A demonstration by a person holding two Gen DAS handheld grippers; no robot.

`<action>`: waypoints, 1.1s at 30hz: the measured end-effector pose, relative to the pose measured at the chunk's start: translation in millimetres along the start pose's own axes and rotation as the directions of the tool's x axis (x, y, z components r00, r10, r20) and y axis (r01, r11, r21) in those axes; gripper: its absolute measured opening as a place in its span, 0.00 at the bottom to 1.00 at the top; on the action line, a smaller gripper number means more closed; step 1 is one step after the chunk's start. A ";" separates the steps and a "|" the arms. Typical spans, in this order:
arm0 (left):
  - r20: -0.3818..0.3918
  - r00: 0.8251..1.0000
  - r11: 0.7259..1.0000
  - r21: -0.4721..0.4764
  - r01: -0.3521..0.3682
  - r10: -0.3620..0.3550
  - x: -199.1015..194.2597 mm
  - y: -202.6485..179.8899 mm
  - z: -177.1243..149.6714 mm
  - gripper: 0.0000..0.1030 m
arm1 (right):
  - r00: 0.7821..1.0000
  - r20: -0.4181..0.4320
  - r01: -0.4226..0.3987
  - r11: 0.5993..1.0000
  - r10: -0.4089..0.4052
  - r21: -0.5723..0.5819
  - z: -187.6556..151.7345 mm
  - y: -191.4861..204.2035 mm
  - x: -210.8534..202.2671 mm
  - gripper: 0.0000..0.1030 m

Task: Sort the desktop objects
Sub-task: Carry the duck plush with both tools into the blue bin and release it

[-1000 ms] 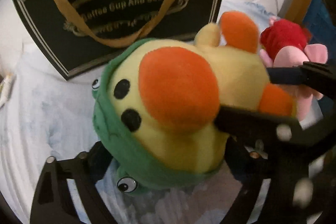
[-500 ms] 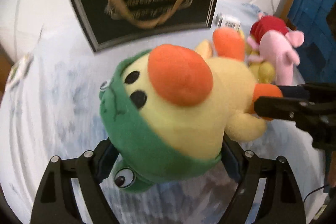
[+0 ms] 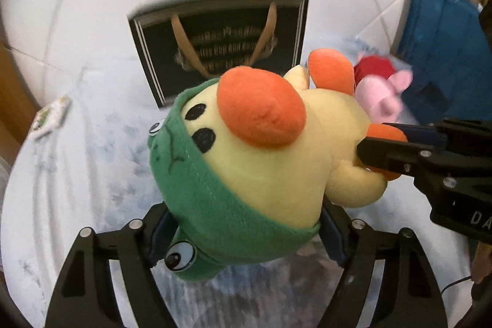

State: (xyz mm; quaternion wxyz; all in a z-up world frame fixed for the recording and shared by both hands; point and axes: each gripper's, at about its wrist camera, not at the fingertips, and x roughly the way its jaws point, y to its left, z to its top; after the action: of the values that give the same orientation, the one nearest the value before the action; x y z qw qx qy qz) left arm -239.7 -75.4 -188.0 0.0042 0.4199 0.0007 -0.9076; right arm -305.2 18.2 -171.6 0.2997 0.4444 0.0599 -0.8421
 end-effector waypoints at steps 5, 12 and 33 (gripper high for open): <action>0.118 0.992 0.999 0.014 0.032 -0.034 -69.2 -12.5 10.2 0.76 | 0.992 0.119 0.048 0.998 -0.044 -0.029 -1.1 21.3 -76.6 0.28; 0.271 0.951 0.987 0.102 0.123 -0.147 -162.9 -50.2 17.8 0.76 | 0.953 0.261 0.158 0.987 -0.155 0.009 -22.0 42.7 -190.6 0.28; 0.310 0.735 0.756 0.517 0.402 -0.603 -309.9 -300.9 57.8 0.76 | 0.657 0.400 0.515 0.768 -0.639 0.380 -135.1 -19.2 -465.2 0.29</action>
State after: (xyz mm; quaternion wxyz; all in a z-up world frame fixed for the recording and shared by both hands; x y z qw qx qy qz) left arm -85.6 227.4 85.0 -0.3371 0.1671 -0.0770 -0.9233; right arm -21.8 293.5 109.3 -0.0351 0.1954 0.0185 -0.9799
